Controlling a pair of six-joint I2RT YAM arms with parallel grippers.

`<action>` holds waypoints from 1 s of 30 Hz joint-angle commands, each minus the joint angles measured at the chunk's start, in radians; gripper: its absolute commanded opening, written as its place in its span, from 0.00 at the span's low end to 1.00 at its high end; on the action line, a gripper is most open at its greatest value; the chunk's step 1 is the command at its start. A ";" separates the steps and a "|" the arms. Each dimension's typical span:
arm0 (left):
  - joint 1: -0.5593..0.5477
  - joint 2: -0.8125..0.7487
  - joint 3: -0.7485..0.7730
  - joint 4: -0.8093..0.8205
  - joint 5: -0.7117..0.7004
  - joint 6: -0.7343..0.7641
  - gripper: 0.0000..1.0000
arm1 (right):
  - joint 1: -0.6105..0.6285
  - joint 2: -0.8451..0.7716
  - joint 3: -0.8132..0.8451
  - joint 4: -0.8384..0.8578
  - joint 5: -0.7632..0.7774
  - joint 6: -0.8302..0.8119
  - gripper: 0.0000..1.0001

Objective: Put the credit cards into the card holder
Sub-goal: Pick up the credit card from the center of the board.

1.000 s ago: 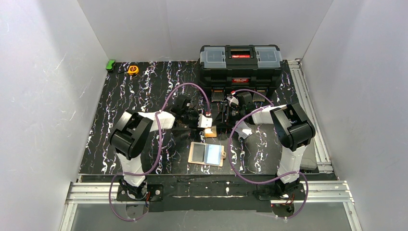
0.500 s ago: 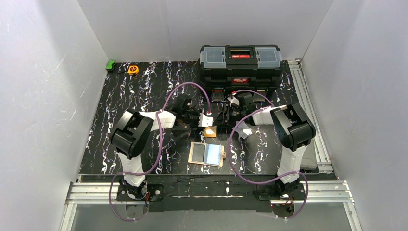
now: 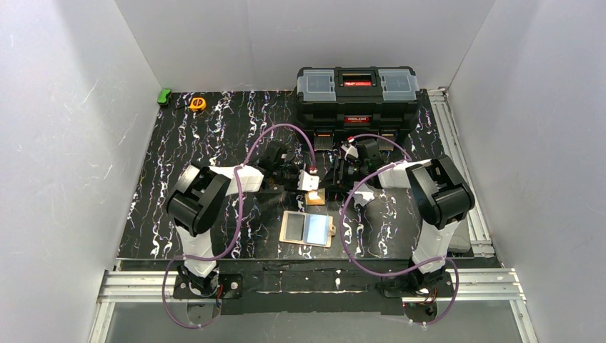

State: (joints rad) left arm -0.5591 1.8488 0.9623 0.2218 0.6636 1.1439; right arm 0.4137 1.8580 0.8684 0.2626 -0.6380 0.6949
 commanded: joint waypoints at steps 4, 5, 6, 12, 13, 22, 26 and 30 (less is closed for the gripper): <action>-0.015 0.013 0.004 -0.031 0.044 -0.006 0.40 | 0.000 -0.067 -0.011 -0.052 0.037 -0.047 0.50; -0.015 0.012 0.003 -0.033 0.044 -0.005 0.40 | 0.000 -0.071 -0.012 -0.052 0.038 -0.048 0.50; -0.014 0.012 0.000 -0.032 0.043 -0.006 0.40 | 0.000 -0.075 -0.013 -0.051 0.037 -0.048 0.49; -0.015 0.009 -0.006 -0.029 0.042 -0.004 0.40 | 0.000 -0.085 -0.018 -0.022 0.003 -0.044 0.47; -0.015 0.009 -0.005 -0.027 0.042 -0.005 0.40 | 0.000 -0.081 -0.017 -0.015 -0.005 -0.040 0.46; -0.015 0.008 -0.007 -0.026 0.042 -0.004 0.40 | 0.000 -0.099 -0.027 0.043 -0.071 -0.021 0.41; -0.015 0.006 -0.008 -0.024 0.042 -0.006 0.40 | 0.000 -0.084 -0.036 0.096 -0.103 0.013 0.39; -0.015 0.004 -0.011 -0.021 0.041 -0.007 0.39 | 0.000 -0.071 -0.037 0.137 -0.130 0.039 0.39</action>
State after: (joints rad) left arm -0.5652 1.8553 0.9623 0.2325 0.6739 1.1442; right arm 0.4091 1.7992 0.8364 0.2981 -0.7052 0.7010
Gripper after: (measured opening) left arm 0.398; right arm 0.391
